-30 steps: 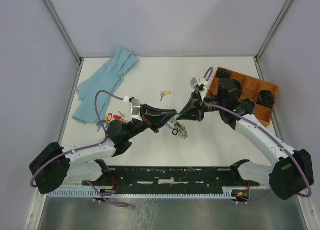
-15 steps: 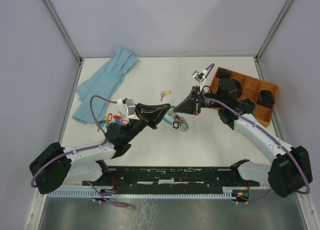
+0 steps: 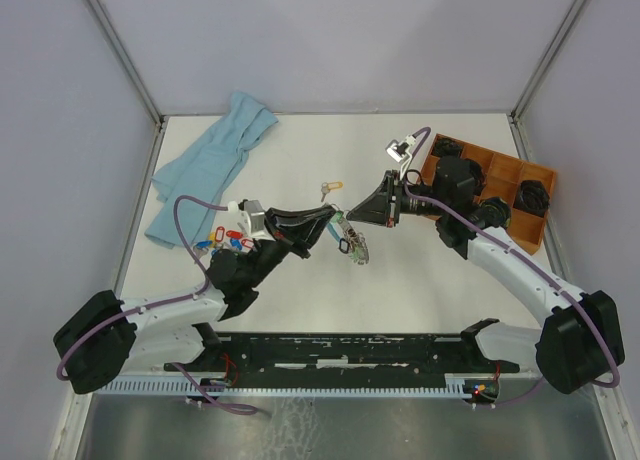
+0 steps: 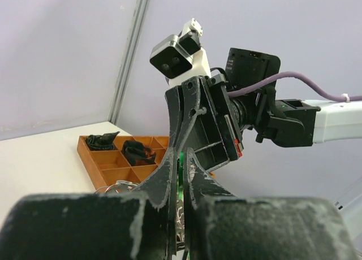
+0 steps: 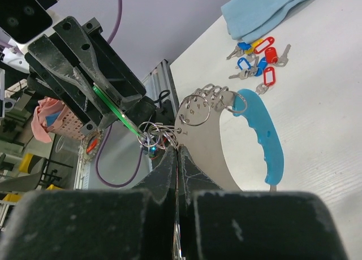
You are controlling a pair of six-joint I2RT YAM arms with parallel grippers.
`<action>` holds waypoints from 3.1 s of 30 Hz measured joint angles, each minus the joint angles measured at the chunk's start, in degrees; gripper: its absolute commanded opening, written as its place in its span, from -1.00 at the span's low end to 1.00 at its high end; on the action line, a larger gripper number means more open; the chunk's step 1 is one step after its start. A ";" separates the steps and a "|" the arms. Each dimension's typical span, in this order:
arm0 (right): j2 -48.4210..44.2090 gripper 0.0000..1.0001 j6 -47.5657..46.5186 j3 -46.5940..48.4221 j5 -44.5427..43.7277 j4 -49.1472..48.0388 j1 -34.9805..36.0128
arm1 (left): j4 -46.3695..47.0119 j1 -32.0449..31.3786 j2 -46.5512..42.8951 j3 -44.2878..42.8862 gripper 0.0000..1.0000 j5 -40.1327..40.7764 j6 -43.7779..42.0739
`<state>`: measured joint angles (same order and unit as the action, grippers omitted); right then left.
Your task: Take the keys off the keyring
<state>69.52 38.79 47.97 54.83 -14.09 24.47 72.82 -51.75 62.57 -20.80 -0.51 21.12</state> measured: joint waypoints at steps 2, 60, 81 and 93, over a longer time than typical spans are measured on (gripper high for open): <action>0.09 -0.99 -0.02 0.00 -0.28 0.02 0.00 | -0.33 -0.02 0.00 0.00 -0.95 0.02 0.00; -0.44 -0.99 -12.59 -0.09 -1.53 5.92 0.94 | -12.31 0.00 -2.43 -2.21 -0.95 0.52 0.02; -0.57 -0.21 -17.92 -0.09 -1.53 8.02 0.94 | -14.21 0.79 -3.02 -2.29 -0.94 1.68 0.04; -2.71 0.41 -31.34 0.17 3.98 13.38 0.92 | -14.32 1.01 -3.32 -2.29 -0.95 -0.33 0.07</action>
<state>66.81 7.44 48.14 58.81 -0.71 25.39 58.50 -50.74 59.24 -23.09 -0.84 21.19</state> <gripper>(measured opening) 0.684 0.055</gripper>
